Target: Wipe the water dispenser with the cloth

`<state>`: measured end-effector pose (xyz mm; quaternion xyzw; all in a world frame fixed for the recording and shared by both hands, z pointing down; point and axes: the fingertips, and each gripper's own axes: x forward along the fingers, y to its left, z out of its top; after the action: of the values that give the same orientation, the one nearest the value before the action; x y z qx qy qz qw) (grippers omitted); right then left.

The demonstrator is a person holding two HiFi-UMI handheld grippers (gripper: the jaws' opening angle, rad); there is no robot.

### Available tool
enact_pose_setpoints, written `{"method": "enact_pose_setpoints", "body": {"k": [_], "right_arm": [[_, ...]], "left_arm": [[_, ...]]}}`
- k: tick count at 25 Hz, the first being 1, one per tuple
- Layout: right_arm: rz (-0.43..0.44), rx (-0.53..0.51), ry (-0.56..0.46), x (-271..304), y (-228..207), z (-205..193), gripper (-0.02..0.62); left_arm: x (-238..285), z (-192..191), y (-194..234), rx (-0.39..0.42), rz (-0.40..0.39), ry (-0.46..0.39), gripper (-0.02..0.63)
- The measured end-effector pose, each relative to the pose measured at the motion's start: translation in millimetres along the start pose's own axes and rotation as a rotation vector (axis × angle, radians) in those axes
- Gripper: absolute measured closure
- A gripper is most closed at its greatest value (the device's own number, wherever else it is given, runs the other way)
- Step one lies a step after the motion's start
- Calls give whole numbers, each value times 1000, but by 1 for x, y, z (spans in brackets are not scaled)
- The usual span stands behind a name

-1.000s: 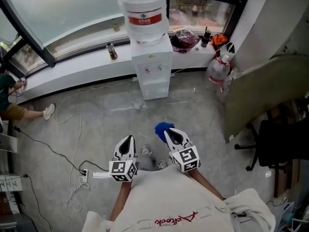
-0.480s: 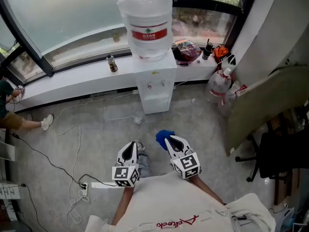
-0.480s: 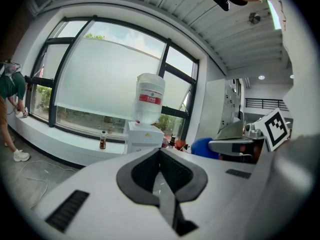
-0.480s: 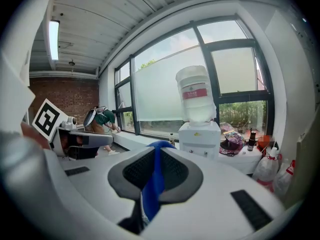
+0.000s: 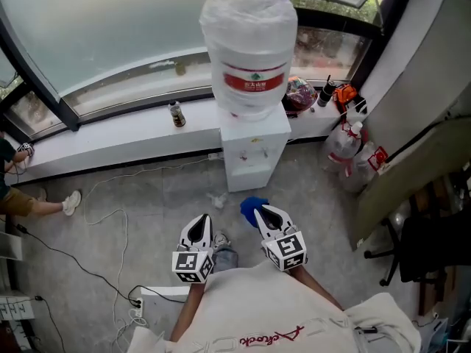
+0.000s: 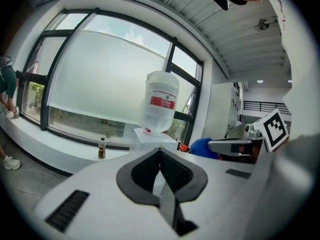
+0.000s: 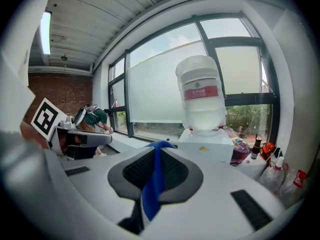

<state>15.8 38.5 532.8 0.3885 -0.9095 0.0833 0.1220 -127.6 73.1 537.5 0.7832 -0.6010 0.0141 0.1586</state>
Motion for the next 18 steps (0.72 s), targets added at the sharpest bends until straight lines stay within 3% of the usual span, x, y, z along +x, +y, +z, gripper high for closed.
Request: {"method": "enact_pose_setpoints", "body": {"k": [9, 18], "right_arm": [[-68, -19, -28, 101, -21, 54, 557], [-135, 14, -6, 140, -50, 57, 557]], "left_arm": [[55, 47, 78, 14, -40, 1, 594], [106, 53, 97, 17, -93, 33, 594]]}}
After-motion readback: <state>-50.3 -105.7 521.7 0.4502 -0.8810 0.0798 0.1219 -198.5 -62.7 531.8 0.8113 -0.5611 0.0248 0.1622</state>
